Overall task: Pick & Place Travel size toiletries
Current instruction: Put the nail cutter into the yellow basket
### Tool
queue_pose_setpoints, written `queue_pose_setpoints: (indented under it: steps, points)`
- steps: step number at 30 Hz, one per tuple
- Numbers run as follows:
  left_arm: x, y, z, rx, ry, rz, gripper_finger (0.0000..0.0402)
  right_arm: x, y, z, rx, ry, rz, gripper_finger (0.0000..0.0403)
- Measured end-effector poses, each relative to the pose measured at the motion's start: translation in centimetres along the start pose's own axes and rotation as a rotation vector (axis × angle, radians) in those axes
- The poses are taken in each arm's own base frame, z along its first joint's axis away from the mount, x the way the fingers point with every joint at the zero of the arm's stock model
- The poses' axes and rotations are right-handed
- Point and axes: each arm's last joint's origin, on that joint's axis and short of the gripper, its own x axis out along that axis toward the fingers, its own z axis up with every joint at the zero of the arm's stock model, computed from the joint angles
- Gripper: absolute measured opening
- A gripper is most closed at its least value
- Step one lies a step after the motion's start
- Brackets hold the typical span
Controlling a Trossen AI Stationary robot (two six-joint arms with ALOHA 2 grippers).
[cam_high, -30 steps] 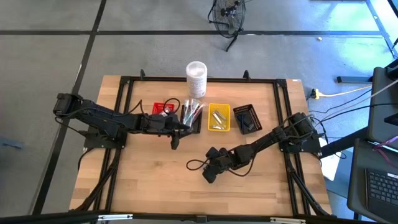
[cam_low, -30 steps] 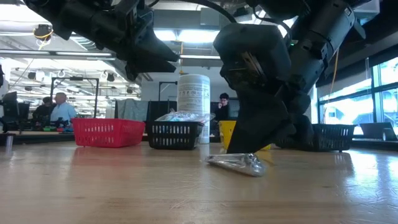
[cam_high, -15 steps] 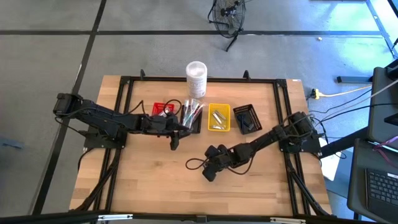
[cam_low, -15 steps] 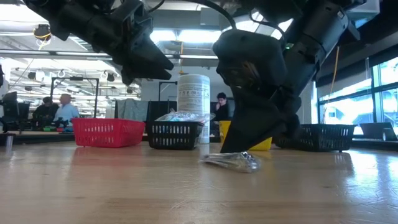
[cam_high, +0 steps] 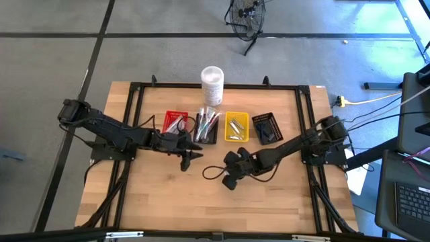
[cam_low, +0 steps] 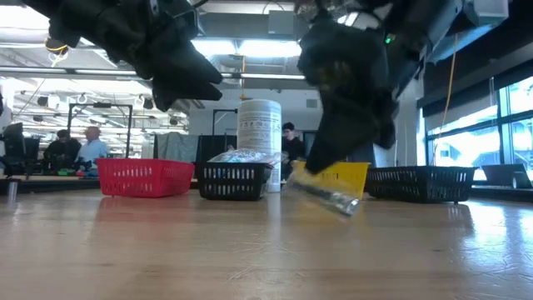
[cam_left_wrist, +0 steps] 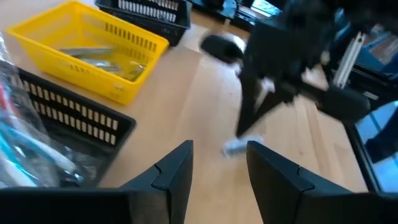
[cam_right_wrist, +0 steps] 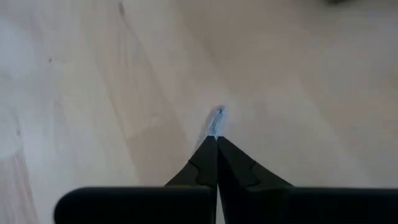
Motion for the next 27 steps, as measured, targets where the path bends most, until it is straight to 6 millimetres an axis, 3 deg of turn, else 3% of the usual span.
queue_pose_setpoints:
  steps: [14, 20, 23, 27]
  points:
    - [-0.5, -1.7, -1.0, 0.007, -0.007, 0.010, 0.0146, -6.0, -2.3, 3.6, -0.076, -0.182, -0.166, 0.0000]
    - [-0.5, -1.8, -1.0, 0.006, -0.010, 0.016, 0.0145, -8.8, -4.8, 5.5, -0.092, -0.264, -0.318, 0.0000]
    - [-0.5, -1.7, -1.1, -0.008, -0.009, 0.024, 0.0145, -9.3, -6.6, 6.5, -0.057, -0.274, -0.398, 0.0000]
    - [-0.5, -1.7, -1.1, -0.009, -0.006, 0.025, 0.0145, -8.5, -8.5, 7.6, -0.030, -0.256, -0.459, 0.0000]
